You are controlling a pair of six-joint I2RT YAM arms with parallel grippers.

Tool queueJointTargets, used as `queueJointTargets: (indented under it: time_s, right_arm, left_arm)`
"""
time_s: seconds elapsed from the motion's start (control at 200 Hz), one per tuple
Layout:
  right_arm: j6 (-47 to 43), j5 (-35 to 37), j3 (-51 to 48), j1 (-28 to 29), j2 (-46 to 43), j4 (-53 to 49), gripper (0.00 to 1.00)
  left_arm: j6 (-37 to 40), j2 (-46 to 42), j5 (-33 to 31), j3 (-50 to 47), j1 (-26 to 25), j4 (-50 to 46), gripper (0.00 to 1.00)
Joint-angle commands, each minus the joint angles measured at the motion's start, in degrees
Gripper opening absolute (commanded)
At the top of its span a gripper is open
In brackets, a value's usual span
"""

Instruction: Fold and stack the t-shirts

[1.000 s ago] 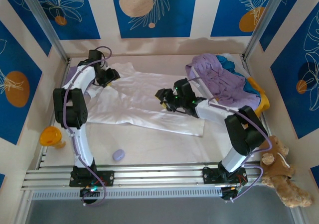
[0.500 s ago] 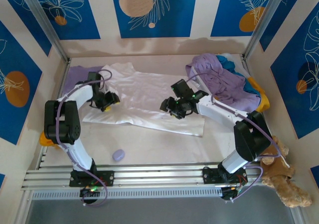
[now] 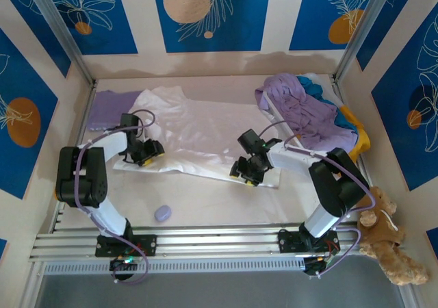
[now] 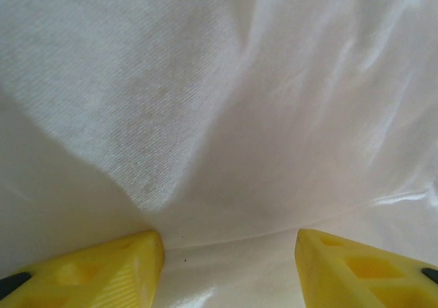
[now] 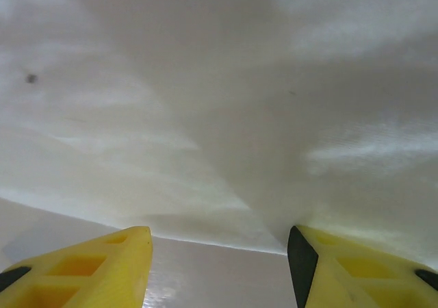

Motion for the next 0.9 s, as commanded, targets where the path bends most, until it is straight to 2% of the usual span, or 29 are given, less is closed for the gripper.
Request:
queueJointTargets:
  time_s: [0.0,0.225,0.47,0.635,0.77,0.895]
  right_arm:
    - [1.11,-1.78,-2.97,-0.2,-1.26,-1.16,0.56]
    - [3.97,-2.69,-9.54,-0.02,-7.45,-1.98,0.56]
    - [4.75,-2.79,-14.39,0.98,-20.33,-5.35,0.56]
    - [3.02,-0.26,-12.65,-1.27,-28.42,-11.13,0.56]
    - [-1.39,0.85,-9.95,-6.98,-29.89,-15.21,0.56]
    - [-6.14,2.73,-7.22,-11.81,-28.72,-19.27,0.56]
  left_arm:
    - [-0.7,-1.28,-3.0,-4.66,0.02,-5.85,0.58]
    - [-2.92,-8.66,-2.33,-11.16,0.02,-7.03,0.59]
    - [-3.98,-19.18,-1.48,-14.34,0.02,-9.68,0.59]
    - [-3.02,-21.21,-2.15,-8.84,0.26,-14.06,0.61]
    - [0.81,-15.86,-3.37,0.75,2.69,-18.62,0.59]
    - [4.56,-10.78,-5.39,8.4,7.02,-20.35,0.57]
